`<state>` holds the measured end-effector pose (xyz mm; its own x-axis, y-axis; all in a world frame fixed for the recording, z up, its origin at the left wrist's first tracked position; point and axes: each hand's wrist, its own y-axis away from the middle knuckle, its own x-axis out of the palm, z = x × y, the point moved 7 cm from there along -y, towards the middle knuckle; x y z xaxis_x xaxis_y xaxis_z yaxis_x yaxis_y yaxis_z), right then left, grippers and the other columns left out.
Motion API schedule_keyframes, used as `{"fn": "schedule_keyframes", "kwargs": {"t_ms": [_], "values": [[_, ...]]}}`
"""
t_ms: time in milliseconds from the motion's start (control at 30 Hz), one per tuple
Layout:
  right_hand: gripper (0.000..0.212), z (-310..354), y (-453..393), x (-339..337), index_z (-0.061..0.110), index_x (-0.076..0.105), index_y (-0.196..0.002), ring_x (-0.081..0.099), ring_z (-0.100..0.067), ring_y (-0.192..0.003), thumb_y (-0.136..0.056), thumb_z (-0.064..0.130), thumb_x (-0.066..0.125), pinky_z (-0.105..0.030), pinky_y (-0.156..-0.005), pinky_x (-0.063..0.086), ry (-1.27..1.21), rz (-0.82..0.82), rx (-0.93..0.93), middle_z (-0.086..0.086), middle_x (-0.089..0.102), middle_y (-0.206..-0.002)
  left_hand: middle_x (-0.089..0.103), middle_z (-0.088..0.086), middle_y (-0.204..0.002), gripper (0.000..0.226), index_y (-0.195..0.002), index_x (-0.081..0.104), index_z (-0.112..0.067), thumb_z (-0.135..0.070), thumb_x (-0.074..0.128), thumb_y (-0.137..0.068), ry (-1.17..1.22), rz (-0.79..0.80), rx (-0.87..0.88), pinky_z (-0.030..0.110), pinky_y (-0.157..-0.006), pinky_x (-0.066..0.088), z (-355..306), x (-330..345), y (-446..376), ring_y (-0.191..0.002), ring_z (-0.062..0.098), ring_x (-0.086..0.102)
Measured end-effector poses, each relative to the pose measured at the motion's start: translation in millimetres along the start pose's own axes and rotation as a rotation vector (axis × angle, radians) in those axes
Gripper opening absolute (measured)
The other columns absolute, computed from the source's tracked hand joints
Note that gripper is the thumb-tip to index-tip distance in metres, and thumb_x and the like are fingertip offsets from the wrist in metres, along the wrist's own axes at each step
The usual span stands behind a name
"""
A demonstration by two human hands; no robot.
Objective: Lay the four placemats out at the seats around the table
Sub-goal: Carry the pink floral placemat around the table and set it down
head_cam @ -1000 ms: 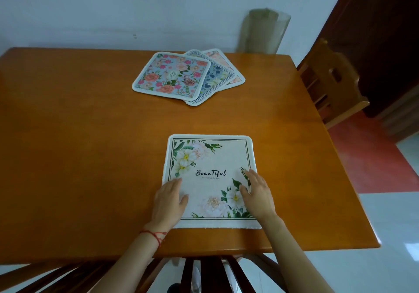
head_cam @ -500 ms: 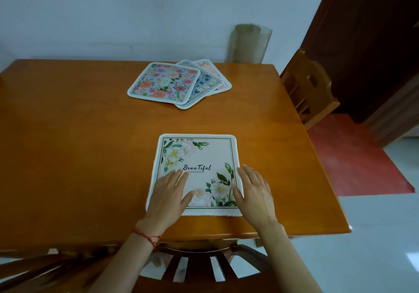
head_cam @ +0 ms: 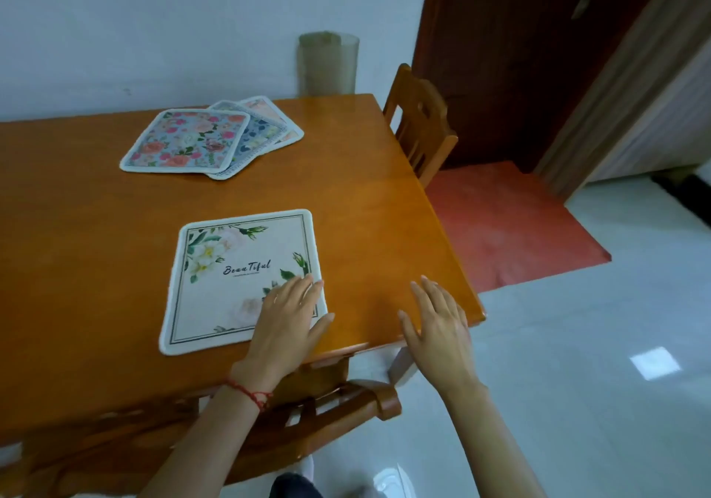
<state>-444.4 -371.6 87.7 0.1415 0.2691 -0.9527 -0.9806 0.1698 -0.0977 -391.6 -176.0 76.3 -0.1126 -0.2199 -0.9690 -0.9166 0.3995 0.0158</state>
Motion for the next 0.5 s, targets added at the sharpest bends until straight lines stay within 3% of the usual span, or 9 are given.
{"fn": "schedule_keyframes", "kwargs": {"t_ms": [100,200,367,500], "values": [[0.044,-31,19,-20,0.011,0.059,-0.119,0.056,-0.028,-0.116,-0.083,0.035,0.053,-0.042,-0.091,0.047,0.019,-0.115,0.072,-0.009,0.060,-0.126,0.052,0.011,-0.136,0.078,-0.132,0.050,-0.010,-0.062,0.009,-0.090,-0.019,0.022,0.100,0.045,-0.104,0.034,-37,6,-10,-0.127,0.029,0.046],[0.043,-61,39,-28,0.011,0.059,-0.120,0.057,-0.028,-0.115,-0.083,0.033,0.056,-0.041,-0.091,0.047,0.071,-0.148,0.162,-0.009,0.060,-0.126,0.050,0.010,-0.138,0.079,-0.133,0.048,-0.010,-0.062,0.007,-0.089,-0.042,0.069,0.216,0.044,-0.105,0.032,-71,16,-21,-0.129,0.029,0.044],[0.054,-106,78,-37,0.012,0.061,-0.117,0.061,-0.026,-0.110,-0.093,0.044,0.025,-0.041,-0.088,0.049,0.122,-0.162,0.394,-0.008,0.064,-0.120,0.034,0.007,-0.149,0.103,-0.142,0.034,-0.014,-0.073,-0.018,-0.075,-0.018,0.155,0.434,0.039,-0.112,0.016,-125,42,-40,-0.140,0.025,0.026],[0.048,-138,111,-40,0.010,0.062,-0.115,0.062,-0.028,-0.108,-0.085,0.038,0.036,-0.042,-0.085,0.051,0.127,-0.193,0.549,-0.009,0.064,-0.118,0.049,0.011,-0.139,0.080,-0.134,0.048,-0.010,-0.061,0.003,-0.091,-0.081,0.193,0.584,0.046,-0.106,0.028,-169,63,-43,-0.131,0.030,0.042]]}}
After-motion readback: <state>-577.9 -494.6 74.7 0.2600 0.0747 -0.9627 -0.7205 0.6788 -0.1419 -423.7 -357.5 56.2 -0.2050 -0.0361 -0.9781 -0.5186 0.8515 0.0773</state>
